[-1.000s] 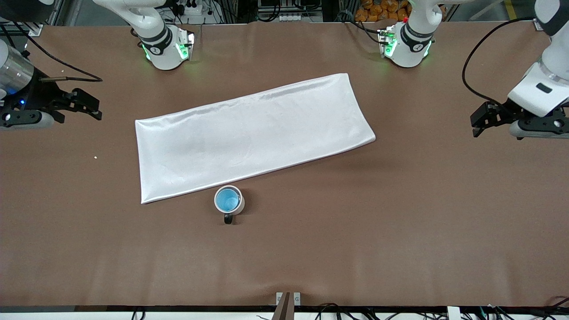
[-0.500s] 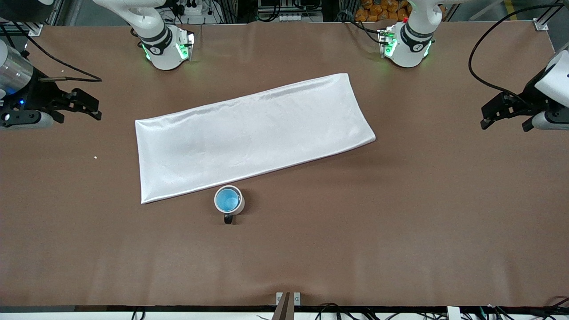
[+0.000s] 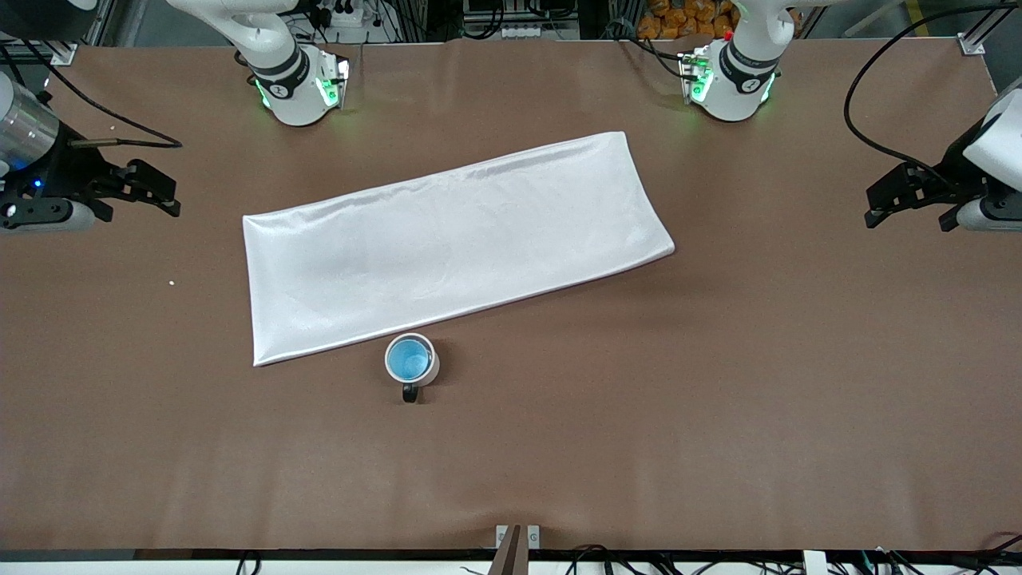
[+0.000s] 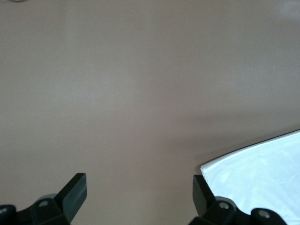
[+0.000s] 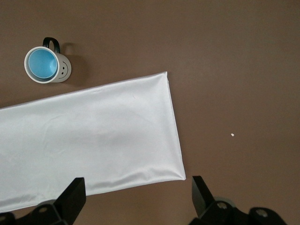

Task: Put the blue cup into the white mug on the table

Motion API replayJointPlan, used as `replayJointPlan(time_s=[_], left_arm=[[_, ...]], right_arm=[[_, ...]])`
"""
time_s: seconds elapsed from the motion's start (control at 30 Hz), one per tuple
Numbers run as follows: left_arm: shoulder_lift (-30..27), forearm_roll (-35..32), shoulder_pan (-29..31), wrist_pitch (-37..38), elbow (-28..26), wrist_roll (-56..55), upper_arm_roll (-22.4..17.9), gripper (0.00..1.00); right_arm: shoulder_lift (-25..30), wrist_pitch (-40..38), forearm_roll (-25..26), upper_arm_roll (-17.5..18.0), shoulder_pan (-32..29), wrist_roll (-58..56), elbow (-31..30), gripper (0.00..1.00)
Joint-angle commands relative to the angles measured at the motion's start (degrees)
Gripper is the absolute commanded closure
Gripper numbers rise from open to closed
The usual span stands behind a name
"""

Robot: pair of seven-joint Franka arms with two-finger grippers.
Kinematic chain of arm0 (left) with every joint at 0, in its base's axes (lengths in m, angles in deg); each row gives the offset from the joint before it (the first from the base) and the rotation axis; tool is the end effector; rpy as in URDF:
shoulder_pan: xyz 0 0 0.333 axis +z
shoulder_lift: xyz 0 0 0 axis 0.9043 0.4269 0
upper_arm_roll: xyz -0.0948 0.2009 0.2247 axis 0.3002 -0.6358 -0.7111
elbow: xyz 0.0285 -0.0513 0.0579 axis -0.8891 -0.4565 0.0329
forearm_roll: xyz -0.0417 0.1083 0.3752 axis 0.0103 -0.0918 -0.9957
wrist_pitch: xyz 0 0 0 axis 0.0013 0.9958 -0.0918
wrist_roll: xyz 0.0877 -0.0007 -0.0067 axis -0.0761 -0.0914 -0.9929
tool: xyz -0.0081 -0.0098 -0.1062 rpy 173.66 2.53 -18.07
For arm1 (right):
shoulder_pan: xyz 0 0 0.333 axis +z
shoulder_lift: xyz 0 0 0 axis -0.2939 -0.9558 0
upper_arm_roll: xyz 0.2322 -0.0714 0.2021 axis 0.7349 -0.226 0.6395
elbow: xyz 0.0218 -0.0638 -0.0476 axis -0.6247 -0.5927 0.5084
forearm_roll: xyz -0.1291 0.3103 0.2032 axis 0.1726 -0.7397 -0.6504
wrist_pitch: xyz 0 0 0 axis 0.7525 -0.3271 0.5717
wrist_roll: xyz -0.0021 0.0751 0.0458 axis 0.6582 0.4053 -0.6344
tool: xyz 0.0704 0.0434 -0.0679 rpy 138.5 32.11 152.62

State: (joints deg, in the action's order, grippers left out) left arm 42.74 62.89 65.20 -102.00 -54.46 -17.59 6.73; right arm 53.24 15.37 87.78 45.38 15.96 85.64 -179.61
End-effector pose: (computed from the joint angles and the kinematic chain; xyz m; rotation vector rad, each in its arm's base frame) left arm 0.5542 -0.0355 0.6200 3.1337 -0.0993 0.1322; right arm 0.5390 0.0302 0.6019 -3.1203 -0.0782 0.0374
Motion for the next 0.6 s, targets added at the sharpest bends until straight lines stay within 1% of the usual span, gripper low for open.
replayJointPlan(time_s=[0.0, 0.3, 0.57], left_arm=[[-0.1, 1.3, 0.6, 1.4, 1.5, 0.8, 0.2, 0.0], [0.4, 0.8, 0.1, 2.5, 2.9, 0.5, 0.0, 0.0], [0.6, 0.8, 0.5, 2.5, 2.8, 0.5, -0.4, 0.0]], right_arm=[[0.5, 0.3, 0.9, 0.8, -0.9, 0.9, -0.2, 0.0], [0.4, 0.3, 1.0, 0.8, -0.8, 0.9, -0.2, 0.0], [0.4, 0.3, 1.0, 0.8, -0.6, 0.9, -0.2, 0.0]])
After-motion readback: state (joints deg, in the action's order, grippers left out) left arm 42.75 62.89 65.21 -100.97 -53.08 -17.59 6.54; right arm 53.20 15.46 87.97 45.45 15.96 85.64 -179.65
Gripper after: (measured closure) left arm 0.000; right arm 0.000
